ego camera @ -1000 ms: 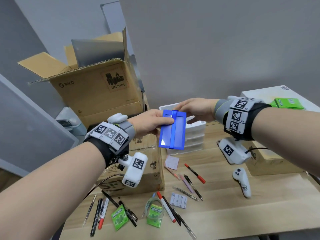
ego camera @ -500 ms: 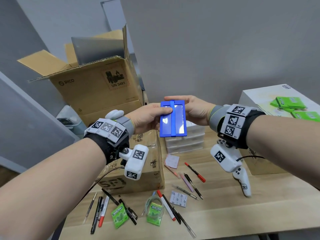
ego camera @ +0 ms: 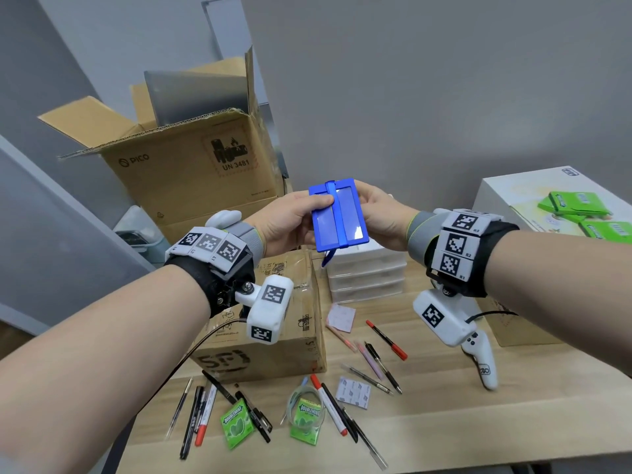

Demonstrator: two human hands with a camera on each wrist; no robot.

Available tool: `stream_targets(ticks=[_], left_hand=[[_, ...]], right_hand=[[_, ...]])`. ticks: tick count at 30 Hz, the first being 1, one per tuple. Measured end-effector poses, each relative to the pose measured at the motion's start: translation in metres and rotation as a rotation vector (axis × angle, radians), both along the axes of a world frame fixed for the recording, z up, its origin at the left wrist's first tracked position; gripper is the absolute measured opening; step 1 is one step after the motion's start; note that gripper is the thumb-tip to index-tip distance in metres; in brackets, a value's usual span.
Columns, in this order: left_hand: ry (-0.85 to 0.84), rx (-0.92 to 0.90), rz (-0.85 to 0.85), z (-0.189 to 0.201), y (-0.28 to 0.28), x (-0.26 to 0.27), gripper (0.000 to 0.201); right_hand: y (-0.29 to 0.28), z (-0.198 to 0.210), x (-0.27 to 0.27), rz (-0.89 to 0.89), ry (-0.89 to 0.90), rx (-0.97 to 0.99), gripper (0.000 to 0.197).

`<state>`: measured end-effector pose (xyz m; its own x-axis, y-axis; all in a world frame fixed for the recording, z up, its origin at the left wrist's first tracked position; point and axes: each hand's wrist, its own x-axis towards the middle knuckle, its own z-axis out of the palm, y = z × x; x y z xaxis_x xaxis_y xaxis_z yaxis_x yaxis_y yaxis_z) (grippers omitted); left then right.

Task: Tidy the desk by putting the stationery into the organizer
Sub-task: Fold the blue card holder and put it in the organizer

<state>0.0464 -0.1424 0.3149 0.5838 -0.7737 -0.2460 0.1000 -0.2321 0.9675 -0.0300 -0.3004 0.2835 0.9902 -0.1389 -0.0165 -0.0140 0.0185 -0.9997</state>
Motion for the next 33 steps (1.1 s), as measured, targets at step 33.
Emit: stream_targets(ticks=[33], left_hand=[[-0.689,0.086,0.374,-0.03,0.014,0.055,0.03]], right_hand=[[0.014,-0.008,-0.004,0.092,0.289,0.018,0.022]])
